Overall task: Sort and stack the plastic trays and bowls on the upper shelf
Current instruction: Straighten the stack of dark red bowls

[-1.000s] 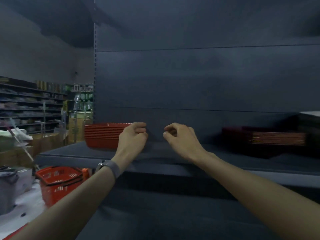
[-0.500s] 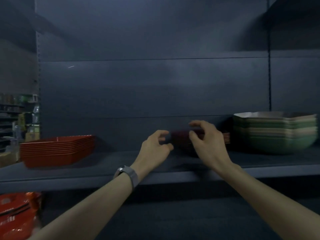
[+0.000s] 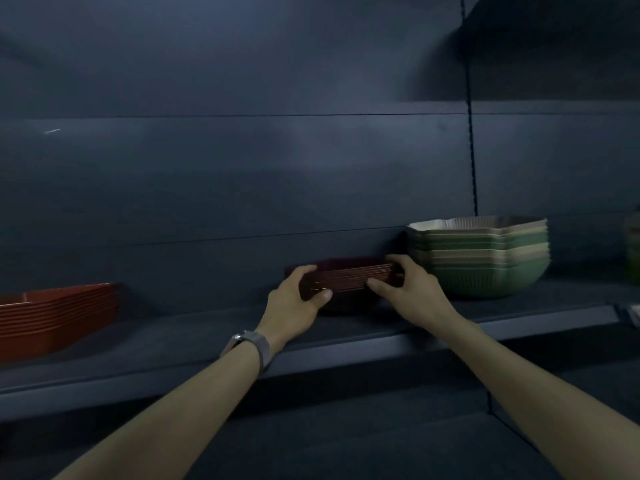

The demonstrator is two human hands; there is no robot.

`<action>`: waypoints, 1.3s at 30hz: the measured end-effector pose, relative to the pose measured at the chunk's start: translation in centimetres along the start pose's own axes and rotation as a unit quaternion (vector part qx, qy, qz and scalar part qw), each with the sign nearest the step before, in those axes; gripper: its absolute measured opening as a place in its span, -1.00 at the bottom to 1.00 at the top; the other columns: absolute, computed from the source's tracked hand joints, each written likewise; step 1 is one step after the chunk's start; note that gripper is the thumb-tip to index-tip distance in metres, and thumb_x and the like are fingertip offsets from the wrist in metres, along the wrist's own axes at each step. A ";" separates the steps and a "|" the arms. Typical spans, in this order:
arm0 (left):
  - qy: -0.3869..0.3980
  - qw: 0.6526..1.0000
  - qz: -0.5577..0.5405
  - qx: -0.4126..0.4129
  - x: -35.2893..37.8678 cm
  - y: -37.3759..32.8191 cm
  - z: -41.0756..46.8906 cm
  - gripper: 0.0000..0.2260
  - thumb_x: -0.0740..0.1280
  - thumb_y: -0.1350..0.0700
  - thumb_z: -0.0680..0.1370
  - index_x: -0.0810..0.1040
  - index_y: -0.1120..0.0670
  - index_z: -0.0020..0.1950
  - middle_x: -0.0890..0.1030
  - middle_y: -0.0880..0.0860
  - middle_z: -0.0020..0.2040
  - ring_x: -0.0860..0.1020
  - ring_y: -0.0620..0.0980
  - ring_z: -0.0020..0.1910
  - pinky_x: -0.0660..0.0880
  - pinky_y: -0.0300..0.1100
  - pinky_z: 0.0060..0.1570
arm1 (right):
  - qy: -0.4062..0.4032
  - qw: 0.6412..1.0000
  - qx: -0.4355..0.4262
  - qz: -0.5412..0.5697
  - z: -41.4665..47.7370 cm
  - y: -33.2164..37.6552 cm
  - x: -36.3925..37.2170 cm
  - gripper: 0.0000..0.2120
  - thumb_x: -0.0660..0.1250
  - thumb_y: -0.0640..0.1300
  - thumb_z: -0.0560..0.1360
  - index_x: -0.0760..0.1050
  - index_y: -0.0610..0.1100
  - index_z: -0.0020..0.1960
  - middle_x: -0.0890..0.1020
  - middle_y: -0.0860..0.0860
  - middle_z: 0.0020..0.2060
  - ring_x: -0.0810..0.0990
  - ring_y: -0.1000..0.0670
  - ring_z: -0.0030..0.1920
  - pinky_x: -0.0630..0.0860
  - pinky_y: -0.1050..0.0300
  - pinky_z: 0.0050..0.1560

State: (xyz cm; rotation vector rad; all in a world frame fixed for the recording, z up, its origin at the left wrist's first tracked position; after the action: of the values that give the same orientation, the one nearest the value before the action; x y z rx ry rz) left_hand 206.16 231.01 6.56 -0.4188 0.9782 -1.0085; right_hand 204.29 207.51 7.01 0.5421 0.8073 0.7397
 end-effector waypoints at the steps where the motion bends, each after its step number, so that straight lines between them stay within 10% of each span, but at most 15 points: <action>1: -0.005 1.000 0.009 0.006 0.0 0.0 0.1 -0.56 0.46 -0.02 0.61 0.47 -0.11 0.48 0.60 -0.10 0.25 0.52 -0.10 0.27 0.37 -0.31 0.23 | -0.008 1.000 0.001 -0.001 0.2 0.0 -0.1 -0.36 0.53 0.09 0.54 0.41 -0.07 0.53 0.65 0.01 0.16 0.61 0.03 0.16 0.42 0.44 0.02; 4: -0.016 1.000 0.015 0.009 -0.3 0.1 0.4 -0.58 0.47 0.00 0.60 0.49 -0.07 0.44 0.59 -0.11 0.18 0.50 -0.12 0.20 0.36 -0.32 0.21 | -0.022 1.000 0.004 -0.009 0.7 0.3 -0.6 -0.38 0.57 0.08 0.50 0.46 -0.09 0.46 0.64 0.03 0.09 0.61 0.05 0.06 0.41 0.50 -0.14; 9: -0.025 0.999 -0.036 -0.021 -0.1 1.3 1.0 -0.59 0.51 -0.04 0.57 0.52 -0.06 0.39 0.62 -0.14 0.20 0.57 -0.09 0.28 0.42 -0.26 0.26 | -0.015 1.000 0.018 0.001 1.1 0.4 -0.5 -0.17 0.57 0.12 0.48 0.32 -0.18 0.59 0.61 -0.08 0.36 0.56 -0.11 0.39 0.40 0.21 0.28; 22: -0.043 0.998 -0.026 -0.041 -2.6 3.6 0.8 -0.57 0.47 -0.02 0.60 0.60 0.07 0.44 0.68 -0.04 0.30 0.60 -0.07 0.31 0.45 -0.19 0.42 | -0.030 0.999 -0.004 0.026 0.3 2.4 1.6 -0.34 0.62 0.05 0.46 0.53 -0.22 0.43 0.71 -0.03 0.09 0.65 0.04 0.13 0.49 0.24 0.18; 39: -0.114 0.991 -0.007 -0.066 -15.9 9.9 -3.9 -0.72 0.46 0.06 0.62 0.67 -0.02 0.34 0.72 -0.14 0.15 0.63 -0.10 0.24 0.46 -0.20 0.36 | 0.037 0.996 -0.055 0.052 -1.1 10.1 12.5 -0.26 0.60 0.17 0.44 0.50 -0.18 0.47 0.69 -0.03 0.25 0.64 -0.01 0.29 0.55 0.10 0.34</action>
State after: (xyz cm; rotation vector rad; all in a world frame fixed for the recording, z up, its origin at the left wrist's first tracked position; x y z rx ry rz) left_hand 205.15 250.09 5.40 -0.6378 0.8389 -0.8897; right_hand 205.49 223.55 7.74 0.4622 0.8056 0.8998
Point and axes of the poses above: each hand's wrist, its own z-axis towards the middle knuckle, its own x-axis out of the palm, y = z × x, the point moved 8 cm from there along z, towards the middle knuckle
